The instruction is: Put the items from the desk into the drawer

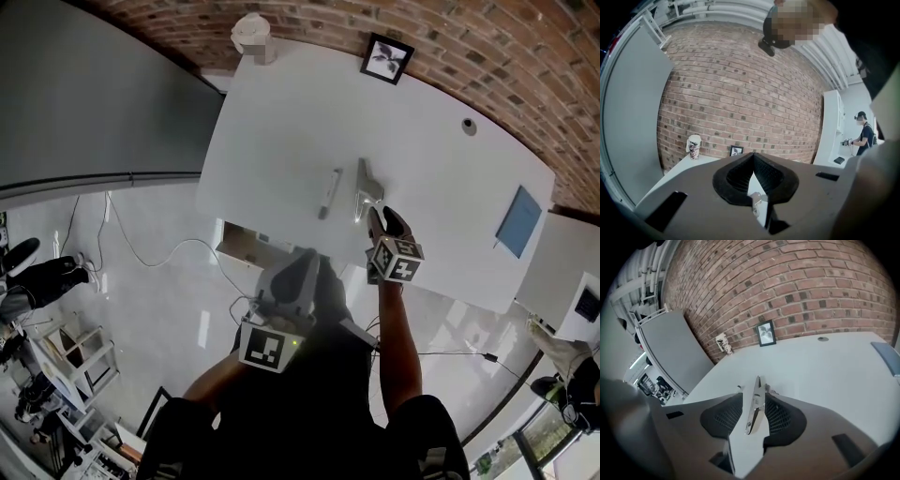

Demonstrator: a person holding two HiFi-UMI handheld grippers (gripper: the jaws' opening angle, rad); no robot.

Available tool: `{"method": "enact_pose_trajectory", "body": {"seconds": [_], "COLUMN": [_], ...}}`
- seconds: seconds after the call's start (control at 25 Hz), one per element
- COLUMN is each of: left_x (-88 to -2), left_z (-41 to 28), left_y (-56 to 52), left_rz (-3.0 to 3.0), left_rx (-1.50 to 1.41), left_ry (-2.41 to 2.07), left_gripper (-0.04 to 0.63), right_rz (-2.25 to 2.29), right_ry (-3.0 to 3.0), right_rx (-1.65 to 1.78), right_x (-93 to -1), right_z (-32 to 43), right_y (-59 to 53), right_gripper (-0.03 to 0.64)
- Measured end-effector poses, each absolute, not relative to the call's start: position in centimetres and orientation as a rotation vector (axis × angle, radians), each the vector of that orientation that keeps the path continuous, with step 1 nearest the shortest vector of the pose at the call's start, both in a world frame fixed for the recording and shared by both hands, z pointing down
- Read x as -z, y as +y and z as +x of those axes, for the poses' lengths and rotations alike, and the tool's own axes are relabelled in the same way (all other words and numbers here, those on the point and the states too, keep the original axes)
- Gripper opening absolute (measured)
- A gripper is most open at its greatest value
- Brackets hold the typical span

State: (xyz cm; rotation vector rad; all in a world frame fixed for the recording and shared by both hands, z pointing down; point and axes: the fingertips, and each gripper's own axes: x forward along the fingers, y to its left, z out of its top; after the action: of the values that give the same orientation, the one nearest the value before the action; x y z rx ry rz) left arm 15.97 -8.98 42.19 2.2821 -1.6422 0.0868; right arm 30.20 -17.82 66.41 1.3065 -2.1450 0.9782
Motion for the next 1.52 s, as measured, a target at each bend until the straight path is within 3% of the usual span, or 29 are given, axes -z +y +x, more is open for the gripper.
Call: {"method": "enact_pose_trajectory", "body": {"seconds": [0.6,0.88,1.52], "left_x": [-43.9,-43.7,-41.5], "left_z": [13.1,12.6,13.1], "left_y": [-9.4,-9.6,-9.6], "left_rz": [2.192,2.186,2.253], "left_rx": [-0.100,-0.091,-0.056], "left_ry": [-1.658,-1.662,-1.709], "left_gripper": [0.002,0.002,0.002], "right_rz": [1.331,1.338,1.331], "right_ry": [-2.039,-2.019,-2.092], "right_rx": [-1.137,-1.138,-1.025], "right_x": [-71.2,-71.5,-68.1], "right_z": [30.2,30.3,30.7], "right_y": [-20.2,-20.3,-19.3], "right_gripper": [0.135,0.058,0.014]}}
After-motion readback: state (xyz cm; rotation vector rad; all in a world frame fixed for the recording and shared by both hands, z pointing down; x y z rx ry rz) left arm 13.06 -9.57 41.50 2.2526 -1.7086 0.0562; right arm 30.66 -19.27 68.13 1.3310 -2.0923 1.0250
